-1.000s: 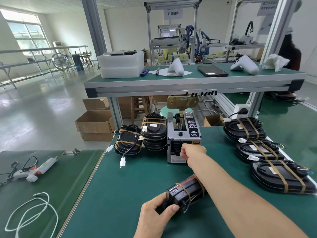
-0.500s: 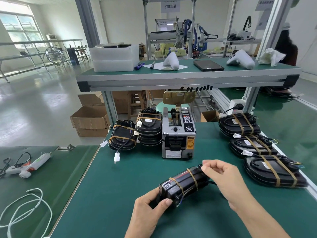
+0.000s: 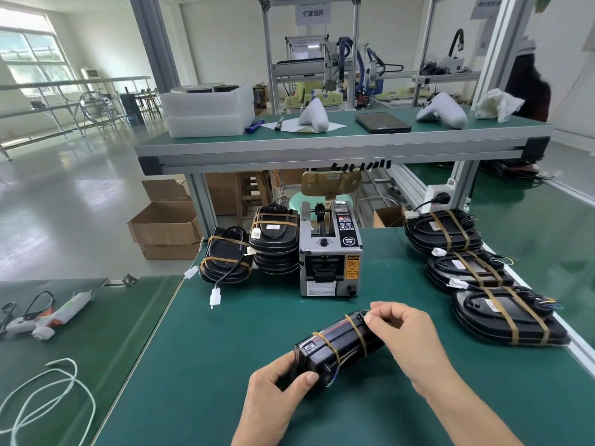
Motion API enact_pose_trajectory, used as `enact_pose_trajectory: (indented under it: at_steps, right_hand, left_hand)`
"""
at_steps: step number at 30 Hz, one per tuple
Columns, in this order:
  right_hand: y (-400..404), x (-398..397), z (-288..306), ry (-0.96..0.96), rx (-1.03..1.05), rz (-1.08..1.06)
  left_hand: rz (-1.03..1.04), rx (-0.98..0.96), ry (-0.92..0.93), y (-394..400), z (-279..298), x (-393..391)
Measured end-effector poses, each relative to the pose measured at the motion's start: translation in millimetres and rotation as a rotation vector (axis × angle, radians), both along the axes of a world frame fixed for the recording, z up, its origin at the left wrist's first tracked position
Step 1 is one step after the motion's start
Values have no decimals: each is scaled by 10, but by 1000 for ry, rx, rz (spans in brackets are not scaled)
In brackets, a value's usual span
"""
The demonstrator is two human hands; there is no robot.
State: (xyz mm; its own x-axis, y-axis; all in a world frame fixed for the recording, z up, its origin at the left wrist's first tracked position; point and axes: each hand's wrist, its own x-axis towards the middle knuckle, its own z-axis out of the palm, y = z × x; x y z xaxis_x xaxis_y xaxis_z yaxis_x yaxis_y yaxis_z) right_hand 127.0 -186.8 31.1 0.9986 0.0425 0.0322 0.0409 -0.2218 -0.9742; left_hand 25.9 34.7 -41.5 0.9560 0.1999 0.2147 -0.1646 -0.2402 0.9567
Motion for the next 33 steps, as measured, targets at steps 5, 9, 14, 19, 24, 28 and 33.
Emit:
enact_pose_trajectory:
  at_steps: [5, 9, 14, 19, 24, 28, 33]
  right_hand:
    - [27, -10, 22, -38, -95, -21]
    - [30, -21, 35, -40, -122, -32]
    - [22, -29, 30, -52, -139, -38]
    - [34, -14, 24, -25, -86, -39]
    - [15, -10, 41, 17, -19, -25]
    - [27, -24, 38, 2, -72, -24]
    - [50, -49, 69, -43, -172, -33]
  left_hand:
    - [-4, 7, 7, 5, -15, 12]
    - [-1, -4, 4, 4, -17, 5]
    - [-3, 2, 8, 12, -37, 7]
    - [-2, -9, 20, 13, -42, 11]
    - [-4, -10, 24, 19, -59, 22]
    - [1, -9, 12, 14, -66, 24]
    - [4, -14, 13, 5, -50, 22]
